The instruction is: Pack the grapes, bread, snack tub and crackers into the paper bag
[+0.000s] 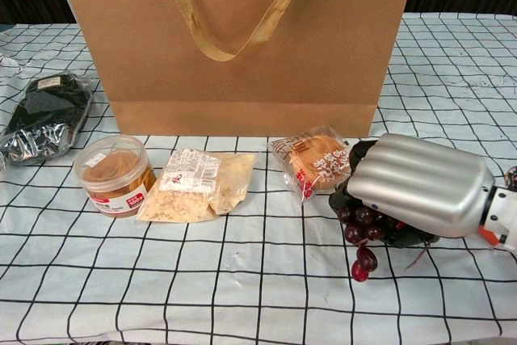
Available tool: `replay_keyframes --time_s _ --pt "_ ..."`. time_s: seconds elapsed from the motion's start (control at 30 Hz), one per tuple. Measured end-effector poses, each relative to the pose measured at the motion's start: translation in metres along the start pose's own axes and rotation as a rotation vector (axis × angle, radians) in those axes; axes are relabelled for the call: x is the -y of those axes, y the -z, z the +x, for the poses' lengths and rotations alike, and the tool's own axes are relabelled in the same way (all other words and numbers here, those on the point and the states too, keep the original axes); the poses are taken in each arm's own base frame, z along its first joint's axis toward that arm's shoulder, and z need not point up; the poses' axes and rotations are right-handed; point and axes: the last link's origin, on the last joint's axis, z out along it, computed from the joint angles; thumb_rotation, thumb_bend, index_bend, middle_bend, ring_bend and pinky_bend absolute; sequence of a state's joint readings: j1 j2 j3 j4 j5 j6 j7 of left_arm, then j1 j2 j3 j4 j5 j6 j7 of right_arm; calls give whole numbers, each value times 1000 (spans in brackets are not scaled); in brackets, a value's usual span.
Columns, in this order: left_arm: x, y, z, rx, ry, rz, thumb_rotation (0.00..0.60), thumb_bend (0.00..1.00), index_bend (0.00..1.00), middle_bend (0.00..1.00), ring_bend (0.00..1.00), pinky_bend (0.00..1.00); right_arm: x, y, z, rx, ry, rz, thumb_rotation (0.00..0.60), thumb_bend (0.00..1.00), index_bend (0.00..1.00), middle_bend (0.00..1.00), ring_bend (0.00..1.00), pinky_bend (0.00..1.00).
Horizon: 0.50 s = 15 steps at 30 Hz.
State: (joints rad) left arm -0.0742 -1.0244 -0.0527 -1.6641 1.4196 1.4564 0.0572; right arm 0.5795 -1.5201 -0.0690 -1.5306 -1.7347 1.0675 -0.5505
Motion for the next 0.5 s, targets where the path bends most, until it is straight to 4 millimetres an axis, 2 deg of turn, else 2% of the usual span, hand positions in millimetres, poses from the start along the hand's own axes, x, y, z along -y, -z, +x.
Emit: replay_keyframes --time_s 0.27,0.37,0.5 --pt "0 0 1 -4 1 2 600 234 88 65 0 81 -15 10 20 -45 26 -31 600 615 617 568 586 301" --pt "1 0 1 -6 0 4 600 234 88 66 0 81 -25 16 36 -76 17 -58 600 607 617 559 583 302" --pt "0 1 0 -3 -1 4 600 234 88 65 0 81 -44 28 67 -138 -21 -115 600 601 617 551 578 302"
